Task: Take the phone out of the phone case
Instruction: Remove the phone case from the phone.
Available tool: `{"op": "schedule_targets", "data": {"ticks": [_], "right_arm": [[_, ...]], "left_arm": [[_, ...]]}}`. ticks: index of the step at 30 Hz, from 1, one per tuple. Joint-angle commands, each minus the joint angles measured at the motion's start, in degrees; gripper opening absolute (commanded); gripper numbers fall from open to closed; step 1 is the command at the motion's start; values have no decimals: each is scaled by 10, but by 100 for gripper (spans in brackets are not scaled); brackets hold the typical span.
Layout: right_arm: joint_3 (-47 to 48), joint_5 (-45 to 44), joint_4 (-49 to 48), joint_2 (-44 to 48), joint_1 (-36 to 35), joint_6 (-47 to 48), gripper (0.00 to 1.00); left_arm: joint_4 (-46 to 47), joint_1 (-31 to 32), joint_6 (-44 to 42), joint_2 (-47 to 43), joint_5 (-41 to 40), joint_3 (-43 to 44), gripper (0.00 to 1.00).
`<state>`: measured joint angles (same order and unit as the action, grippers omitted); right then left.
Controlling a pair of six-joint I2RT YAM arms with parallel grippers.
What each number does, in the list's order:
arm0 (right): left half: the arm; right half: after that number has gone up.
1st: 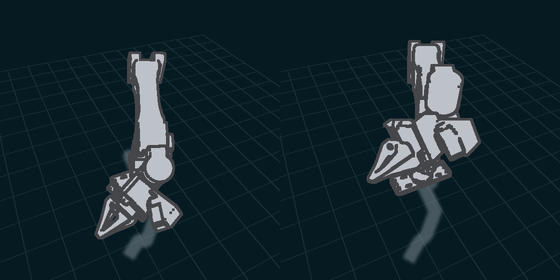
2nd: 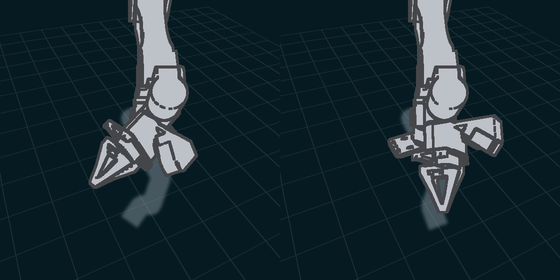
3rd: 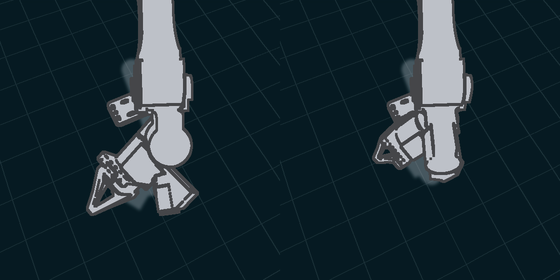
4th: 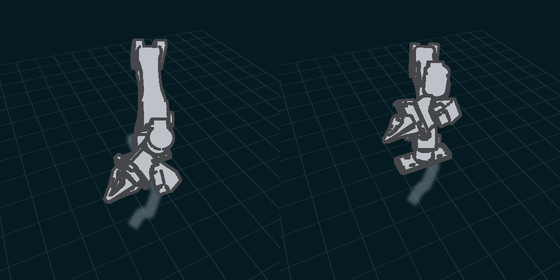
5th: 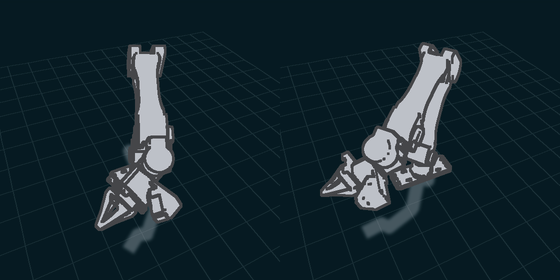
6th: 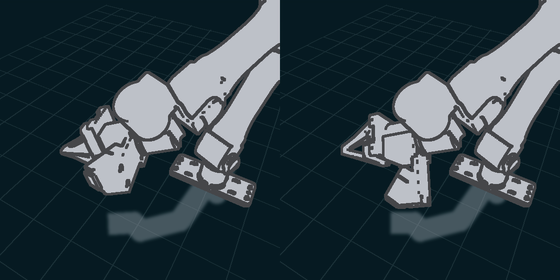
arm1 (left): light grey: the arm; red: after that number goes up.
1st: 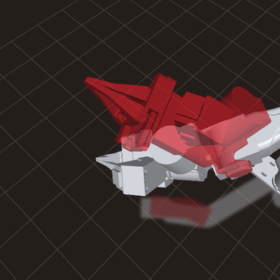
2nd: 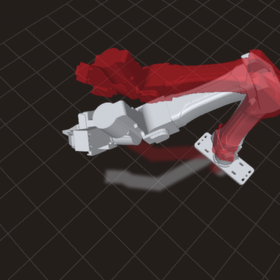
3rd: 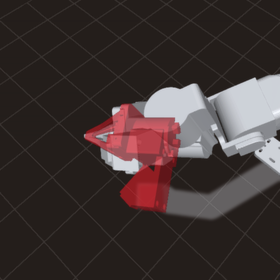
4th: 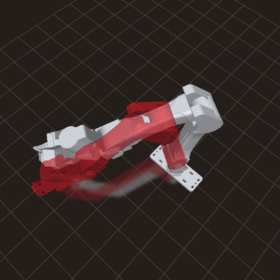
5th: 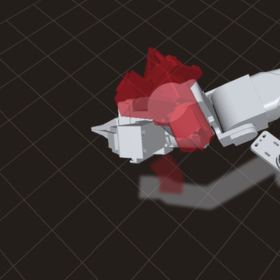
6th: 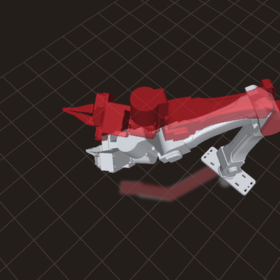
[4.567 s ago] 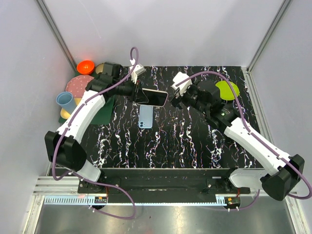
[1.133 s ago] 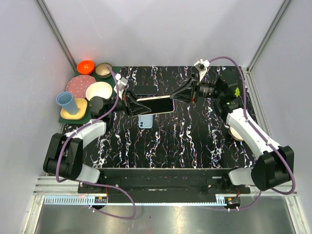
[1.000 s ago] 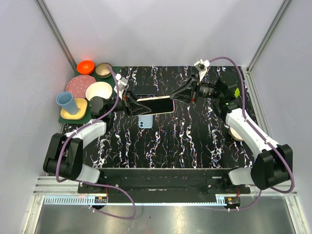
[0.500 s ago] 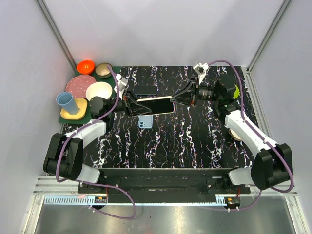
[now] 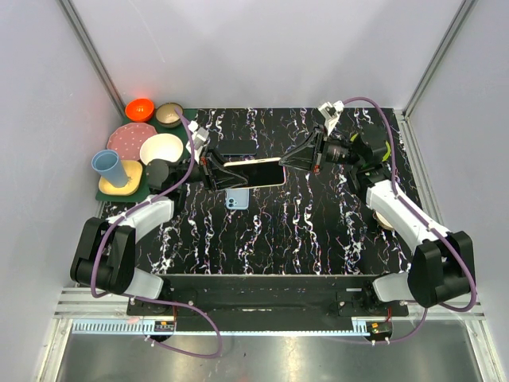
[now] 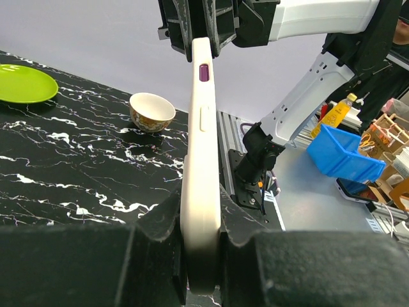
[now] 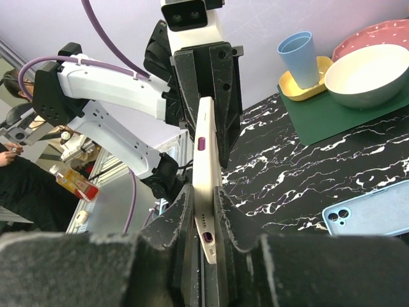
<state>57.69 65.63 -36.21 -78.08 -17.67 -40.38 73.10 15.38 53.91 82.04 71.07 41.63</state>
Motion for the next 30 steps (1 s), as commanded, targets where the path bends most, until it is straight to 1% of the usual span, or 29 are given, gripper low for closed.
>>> {"op": "schedule_targets", "data": {"ticks": [1,7,12,15,24,30], "right_arm": [[1,16,-62,4,4,-59,15],[1,11,-68,-8,4,-108,9],[-3,10,-77,-14,4,-135,6],[-6,12,-84,-13,4,-146,6],[-16,-3,-98,-14,4,-179,1],[-24,-15,-112,-21,4,-204,0]], "left_arm": [[102,-2,-8,-9,-5,6,0],[97,4,-23,-21,7,7,0],[73,10,-46,-34,11,8,0],[58,13,-61,-39,14,9,0],[31,18,-88,-52,19,9,0],[23,21,-99,-56,23,8,0]]}}
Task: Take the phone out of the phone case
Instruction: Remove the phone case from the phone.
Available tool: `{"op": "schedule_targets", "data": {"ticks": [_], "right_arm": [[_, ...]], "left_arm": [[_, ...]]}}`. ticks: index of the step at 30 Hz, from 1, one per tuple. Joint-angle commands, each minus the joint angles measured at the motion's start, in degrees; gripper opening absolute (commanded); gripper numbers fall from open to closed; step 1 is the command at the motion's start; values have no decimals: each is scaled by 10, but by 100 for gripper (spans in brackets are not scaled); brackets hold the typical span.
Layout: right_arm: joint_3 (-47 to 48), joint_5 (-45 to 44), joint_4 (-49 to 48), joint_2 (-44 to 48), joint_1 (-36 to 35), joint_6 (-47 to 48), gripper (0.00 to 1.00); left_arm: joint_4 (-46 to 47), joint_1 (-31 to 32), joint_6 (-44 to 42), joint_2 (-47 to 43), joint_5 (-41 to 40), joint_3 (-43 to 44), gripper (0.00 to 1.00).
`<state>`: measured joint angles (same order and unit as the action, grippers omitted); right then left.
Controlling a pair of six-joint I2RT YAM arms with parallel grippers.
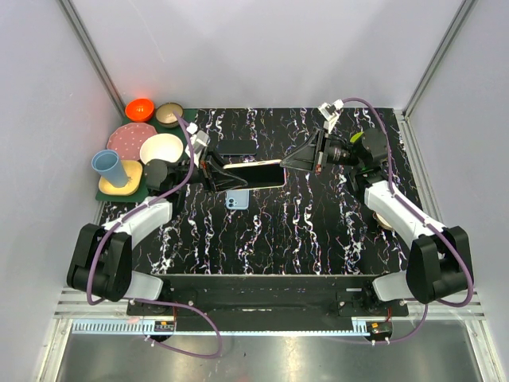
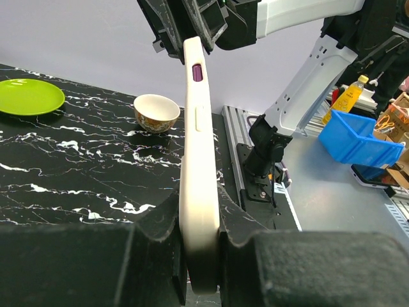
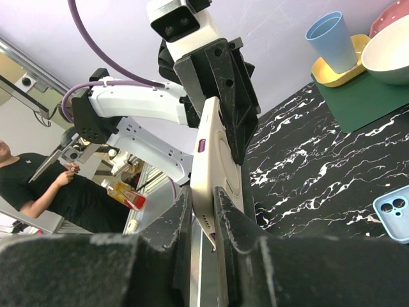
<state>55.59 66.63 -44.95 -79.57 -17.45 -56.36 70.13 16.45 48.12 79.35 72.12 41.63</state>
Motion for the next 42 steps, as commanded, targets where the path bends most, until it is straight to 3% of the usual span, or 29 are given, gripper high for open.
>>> {"op": "schedule_targets", "data": {"ticks": [1,13,17,26,42], "right_arm": [[-7,-26,-27,-7,1,-48,0],[-38,-68,-61,-8,1,-105,0],[-71,-103,-116,1,1,-147,0],[-82,-124,-117,18,1,-166,0],[-102,-157,-146,16,1,-195,14]], "left_arm": [[53,10,-43,-29,13,8,0],[11,21,-87,-45,21,9,0],[-2,24,-100,-48,22,8,0],[-25,30,-122,-53,25,9,0],[-48,32,-144,-58,23,9,0]]}}
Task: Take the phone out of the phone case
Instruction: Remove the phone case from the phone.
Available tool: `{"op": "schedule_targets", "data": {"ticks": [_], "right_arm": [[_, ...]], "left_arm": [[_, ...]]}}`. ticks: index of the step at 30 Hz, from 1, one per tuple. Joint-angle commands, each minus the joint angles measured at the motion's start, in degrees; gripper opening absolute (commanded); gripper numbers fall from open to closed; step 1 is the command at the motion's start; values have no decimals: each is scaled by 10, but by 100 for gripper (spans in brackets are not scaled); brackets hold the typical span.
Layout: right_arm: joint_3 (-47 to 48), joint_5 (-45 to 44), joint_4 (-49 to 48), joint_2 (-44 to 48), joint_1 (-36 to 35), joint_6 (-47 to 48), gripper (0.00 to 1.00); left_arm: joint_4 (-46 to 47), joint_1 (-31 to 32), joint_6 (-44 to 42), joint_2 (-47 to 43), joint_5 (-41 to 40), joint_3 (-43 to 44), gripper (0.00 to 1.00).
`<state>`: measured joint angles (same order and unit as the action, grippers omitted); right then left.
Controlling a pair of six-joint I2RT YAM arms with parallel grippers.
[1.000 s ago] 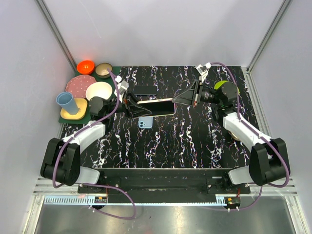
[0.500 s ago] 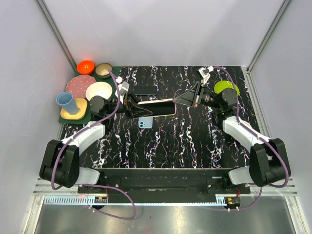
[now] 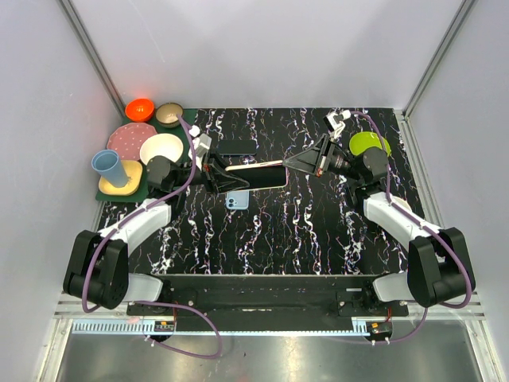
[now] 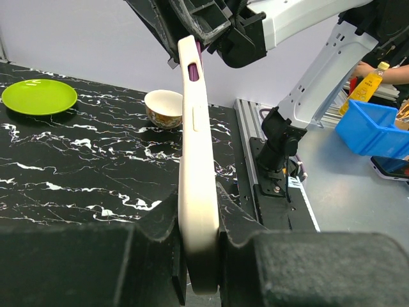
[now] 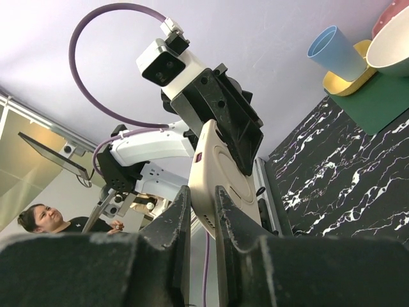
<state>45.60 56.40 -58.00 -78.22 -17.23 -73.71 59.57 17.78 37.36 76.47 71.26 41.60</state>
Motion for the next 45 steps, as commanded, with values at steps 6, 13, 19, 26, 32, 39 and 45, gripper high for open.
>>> {"op": "schedule_targets", "data": {"ticks": [6,13,19,26,32,39,45], "right_arm": [[-3,-58,-15,-1,-1,-30,20],[-4,-61,-18,-2,-1,-61,17],[-8,-61,-31,-11,-1,-89,12],[-10,-60,-34,-18,-1,-101,12],[10,-38,3,-38,-1,-87,1],[10,-36,3,-48,-2,-74,4],[13,-42,-3,-5,0,9,35]], "left_arm": [[56,22,-38,-29,33,9,0],[54,24,-42,-29,36,10,0],[55,28,-44,-27,45,11,0],[68,37,-39,-26,62,10,0],[119,47,-9,-20,81,7,0],[195,49,51,-4,88,7,0],[189,49,48,-2,78,6,0]]}}
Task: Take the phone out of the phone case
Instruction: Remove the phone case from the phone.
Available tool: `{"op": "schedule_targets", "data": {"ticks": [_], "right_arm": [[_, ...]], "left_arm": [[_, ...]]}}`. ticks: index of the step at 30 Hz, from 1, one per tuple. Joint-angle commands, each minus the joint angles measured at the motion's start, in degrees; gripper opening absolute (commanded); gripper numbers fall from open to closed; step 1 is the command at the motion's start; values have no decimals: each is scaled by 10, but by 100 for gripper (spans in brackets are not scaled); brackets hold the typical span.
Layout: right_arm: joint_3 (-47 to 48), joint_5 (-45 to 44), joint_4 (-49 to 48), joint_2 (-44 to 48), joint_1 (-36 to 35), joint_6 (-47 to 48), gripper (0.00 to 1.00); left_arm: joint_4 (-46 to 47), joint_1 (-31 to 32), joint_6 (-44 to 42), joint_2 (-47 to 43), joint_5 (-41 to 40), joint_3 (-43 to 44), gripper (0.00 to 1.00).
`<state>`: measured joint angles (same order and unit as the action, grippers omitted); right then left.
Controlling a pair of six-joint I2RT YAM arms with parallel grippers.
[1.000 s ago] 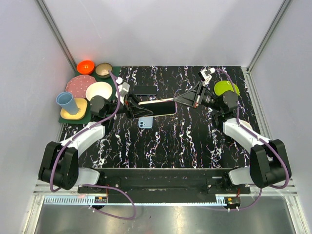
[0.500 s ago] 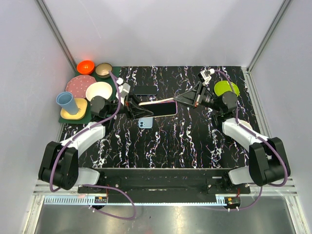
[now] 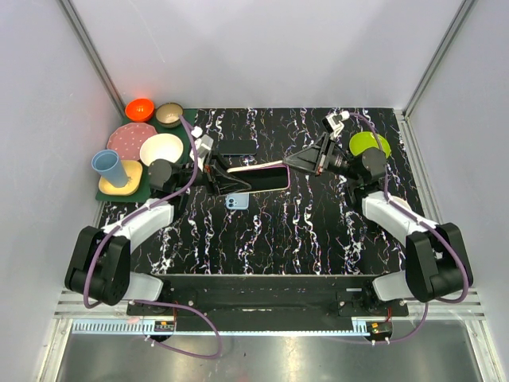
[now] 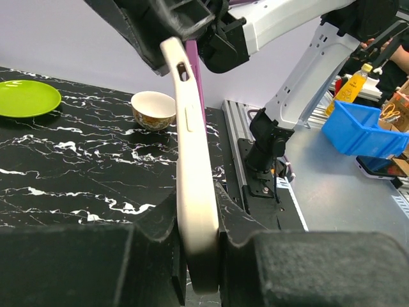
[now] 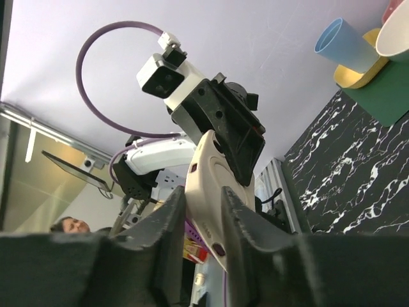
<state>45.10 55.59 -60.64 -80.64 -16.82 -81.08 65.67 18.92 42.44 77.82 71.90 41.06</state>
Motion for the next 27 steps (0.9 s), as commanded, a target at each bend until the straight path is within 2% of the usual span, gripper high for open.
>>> {"op": "schedule_targets", "data": {"ticks": [1,4,6,8,9,11,12,13,14,15,16,19,22,27], "right_arm": [[17,-33,8,35,-1,99,47],[10,-16,-64,55,20,128,62],[10,-2,-83,65,34,151,64],[23,14,-56,87,43,189,64],[30,31,-34,94,46,238,64],[57,53,66,119,45,300,67],[69,69,112,126,45,384,66],[84,67,248,141,45,441,66],[123,59,330,148,45,500,66],[144,24,409,152,44,611,66],[162,1,525,152,44,651,65],[214,-69,666,156,44,767,66],[215,-102,703,175,44,808,71],[199,-116,723,193,45,855,75]], "left_arm": [[117,38,-6,-15,70,11,0],[81,37,-31,-20,62,11,0],[58,37,-55,-23,57,12,0],[25,36,-78,-27,54,15,0],[17,35,-83,-28,50,15,0],[-1,31,-93,-30,47,15,0],[-4,30,-96,-31,43,16,0],[-9,28,-96,-31,42,16,0],[-12,26,-99,-30,39,17,0],[-17,24,-101,-29,36,17,0],[-25,24,-104,-29,35,18,0],[-37,22,-112,-29,30,19,0],[-60,22,-126,-27,25,24,0],[-120,18,-176,-32,18,32,0]]}}
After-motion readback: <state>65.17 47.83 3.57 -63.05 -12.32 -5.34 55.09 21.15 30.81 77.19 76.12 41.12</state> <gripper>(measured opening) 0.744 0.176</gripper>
